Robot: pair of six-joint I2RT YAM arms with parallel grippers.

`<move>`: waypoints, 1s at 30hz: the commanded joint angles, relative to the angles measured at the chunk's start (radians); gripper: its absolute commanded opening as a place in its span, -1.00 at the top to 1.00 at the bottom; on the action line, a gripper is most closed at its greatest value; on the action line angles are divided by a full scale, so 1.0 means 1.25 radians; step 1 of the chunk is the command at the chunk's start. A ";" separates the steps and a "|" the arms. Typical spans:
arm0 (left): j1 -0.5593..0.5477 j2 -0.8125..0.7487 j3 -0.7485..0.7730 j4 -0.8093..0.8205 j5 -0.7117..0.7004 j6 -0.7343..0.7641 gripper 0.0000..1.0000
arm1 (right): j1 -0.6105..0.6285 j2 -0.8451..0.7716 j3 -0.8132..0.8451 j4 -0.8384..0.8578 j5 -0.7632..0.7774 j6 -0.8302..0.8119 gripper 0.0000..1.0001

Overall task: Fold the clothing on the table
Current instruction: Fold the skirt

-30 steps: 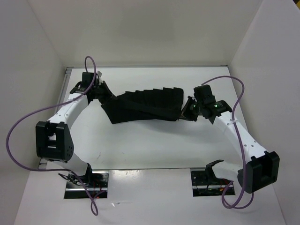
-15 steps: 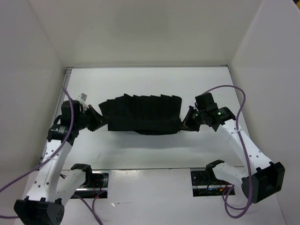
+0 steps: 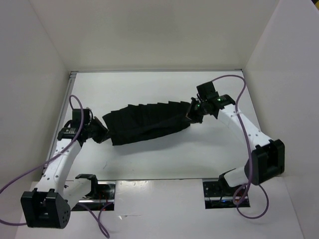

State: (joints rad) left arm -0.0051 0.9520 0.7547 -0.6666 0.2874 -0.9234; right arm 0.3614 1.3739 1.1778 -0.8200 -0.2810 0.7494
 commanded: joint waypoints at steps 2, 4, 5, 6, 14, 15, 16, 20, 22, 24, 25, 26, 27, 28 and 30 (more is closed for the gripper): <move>0.030 0.062 0.043 0.063 -0.053 -0.022 1.00 | 0.003 0.108 0.103 0.112 0.025 -0.031 1.00; 0.038 0.118 0.043 0.093 -0.061 -0.022 1.00 | -0.006 0.177 0.135 0.138 0.025 -0.040 1.00; 0.038 0.140 0.043 0.102 -0.070 -0.022 1.00 | -0.006 0.200 0.146 0.147 0.025 -0.040 1.00; 0.038 0.187 0.060 0.121 -0.083 -0.022 1.00 | -0.006 0.242 0.157 0.154 0.025 -0.047 1.00; 0.063 0.445 0.216 0.209 -0.123 0.006 1.00 | -0.013 0.421 0.318 0.184 0.068 -0.047 1.00; 0.070 0.470 0.239 0.217 -0.115 0.006 1.00 | -0.023 0.454 0.356 0.184 0.090 -0.047 1.00; 0.070 0.495 0.262 0.228 -0.106 0.017 0.99 | -0.030 0.470 0.377 0.184 0.098 -0.047 1.00; 0.097 0.621 0.384 0.290 -0.064 0.027 -0.03 | -0.050 0.512 0.435 0.218 0.138 -0.047 0.46; 0.113 0.657 0.443 0.298 -0.056 0.027 -0.54 | -0.061 0.512 0.435 0.261 0.156 -0.047 0.06; 0.125 0.657 0.470 0.307 -0.056 0.017 -0.56 | -0.071 0.488 0.409 0.297 0.186 -0.055 -0.06; 0.135 0.644 0.470 0.315 -0.056 0.017 -0.61 | -0.071 0.449 0.392 0.327 0.200 -0.064 -0.15; 0.135 0.629 0.470 0.315 -0.056 0.017 -0.68 | -0.071 0.423 0.347 0.343 0.215 -0.072 -0.33; 0.135 0.590 0.452 0.323 -0.069 0.017 -0.70 | -0.071 0.373 0.322 0.358 0.242 -0.080 -0.33; 0.135 0.569 0.441 0.323 -0.069 0.017 -0.70 | -0.071 0.354 0.289 0.358 0.253 -0.096 -0.44; 0.135 0.504 0.403 0.333 -0.055 0.026 -0.65 | -0.071 0.340 0.280 0.313 0.273 -0.110 -0.44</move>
State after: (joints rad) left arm 0.1665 1.7157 1.2896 -0.2974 0.1997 -0.9154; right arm 0.2649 1.9076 1.5494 -0.4644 -0.0235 0.6605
